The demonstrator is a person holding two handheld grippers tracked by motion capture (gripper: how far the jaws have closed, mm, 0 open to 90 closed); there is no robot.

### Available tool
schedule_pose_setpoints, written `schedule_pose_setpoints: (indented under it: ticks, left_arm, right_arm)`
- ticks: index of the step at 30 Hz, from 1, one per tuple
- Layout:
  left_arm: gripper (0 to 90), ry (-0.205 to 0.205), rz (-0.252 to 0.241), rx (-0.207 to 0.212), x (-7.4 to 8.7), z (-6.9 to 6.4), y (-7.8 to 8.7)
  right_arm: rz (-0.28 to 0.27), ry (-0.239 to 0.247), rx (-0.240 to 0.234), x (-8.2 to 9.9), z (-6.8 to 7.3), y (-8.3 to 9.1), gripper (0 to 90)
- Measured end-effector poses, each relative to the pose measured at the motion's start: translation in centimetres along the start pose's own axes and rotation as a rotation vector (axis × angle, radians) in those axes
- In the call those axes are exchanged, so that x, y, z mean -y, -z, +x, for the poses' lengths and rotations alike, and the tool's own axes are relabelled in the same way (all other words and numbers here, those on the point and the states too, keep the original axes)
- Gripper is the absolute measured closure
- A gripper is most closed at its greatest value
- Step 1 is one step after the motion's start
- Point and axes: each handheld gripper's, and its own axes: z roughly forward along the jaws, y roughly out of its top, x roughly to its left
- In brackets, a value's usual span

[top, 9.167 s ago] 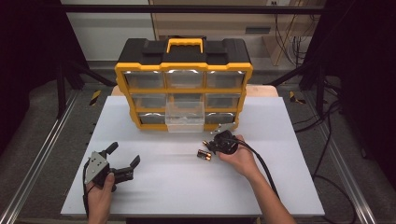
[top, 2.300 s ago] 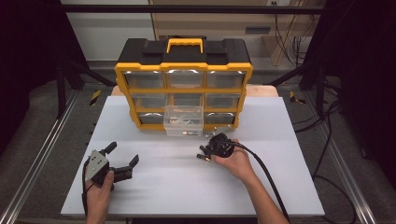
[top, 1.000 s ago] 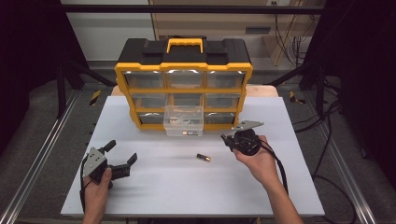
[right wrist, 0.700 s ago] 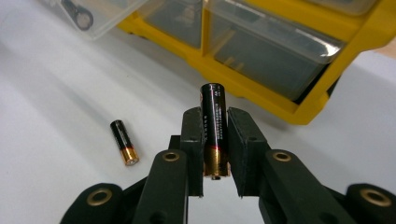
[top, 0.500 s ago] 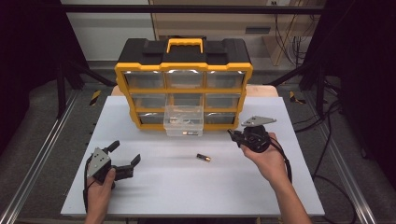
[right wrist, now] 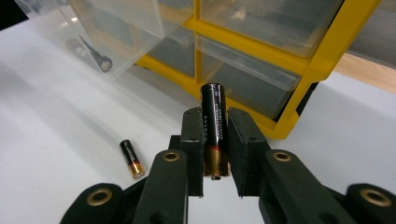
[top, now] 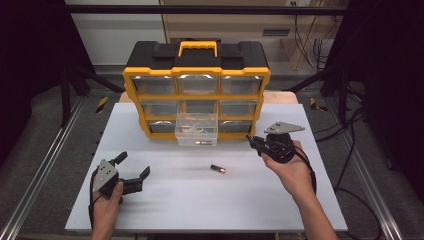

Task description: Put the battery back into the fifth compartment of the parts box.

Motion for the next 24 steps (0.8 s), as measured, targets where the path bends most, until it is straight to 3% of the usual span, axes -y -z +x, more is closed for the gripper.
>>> schedule_pose_setpoints:
  ticks: [7, 11, 18, 24]
  left_arm:
    - [1.3, 0.001, 0.008, -0.003, 0.1, -0.1, 0.1]
    - [1.3, -0.042, 0.016, -0.015, 0.0, 0.0, 0.1]
    - [1.3, -0.007, 0.004, -0.050, 0.1, 0.8, 0.8]
    - [1.4, 0.004, 0.007, -0.046, 0.2, 0.9, 0.5]
  right_arm:
    - [-0.046, 0.010, 0.001, -1.3, 0.3, 1.5, 76.8]
    - [-0.062, 0.012, 0.005, -1.8, 0.3, 2.1, 76.8]
    - [-0.107, 0.002, 0.005, -3.5, 0.0, 3.4, 76.8]
    - [-0.145, 0.003, 0.001, -5.1, -0.2, 4.5, 76.8]
